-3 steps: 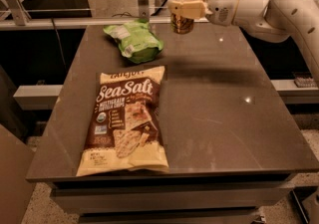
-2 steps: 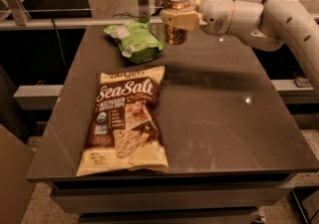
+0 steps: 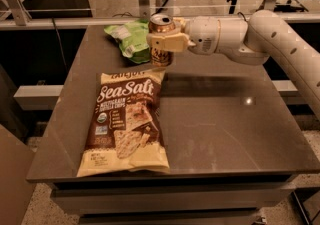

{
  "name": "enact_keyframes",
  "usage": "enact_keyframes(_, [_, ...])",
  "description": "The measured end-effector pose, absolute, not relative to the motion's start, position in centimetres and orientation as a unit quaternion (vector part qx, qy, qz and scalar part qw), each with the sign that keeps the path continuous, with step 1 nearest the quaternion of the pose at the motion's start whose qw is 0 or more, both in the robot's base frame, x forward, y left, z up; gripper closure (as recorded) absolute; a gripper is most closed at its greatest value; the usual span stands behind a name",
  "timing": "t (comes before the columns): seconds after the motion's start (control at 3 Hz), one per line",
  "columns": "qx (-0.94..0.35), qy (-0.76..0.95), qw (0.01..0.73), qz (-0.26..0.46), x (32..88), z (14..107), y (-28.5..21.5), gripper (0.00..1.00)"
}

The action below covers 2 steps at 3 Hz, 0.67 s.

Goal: Move orange can near brown chip bag

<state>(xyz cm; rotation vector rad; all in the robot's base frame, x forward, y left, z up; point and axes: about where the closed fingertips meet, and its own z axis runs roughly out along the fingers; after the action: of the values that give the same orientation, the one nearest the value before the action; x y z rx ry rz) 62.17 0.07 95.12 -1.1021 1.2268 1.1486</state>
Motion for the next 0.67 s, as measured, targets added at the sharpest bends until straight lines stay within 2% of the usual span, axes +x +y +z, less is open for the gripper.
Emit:
enact_keyframes(0.33, [-0.490, 0.509, 0.505, 0.496, 60.0, 93.7, 1.7, 1.00])
enact_keyframes(0.67, [-0.503, 0.510, 0.479, 0.507, 58.4, 92.2, 2.6, 0.84])
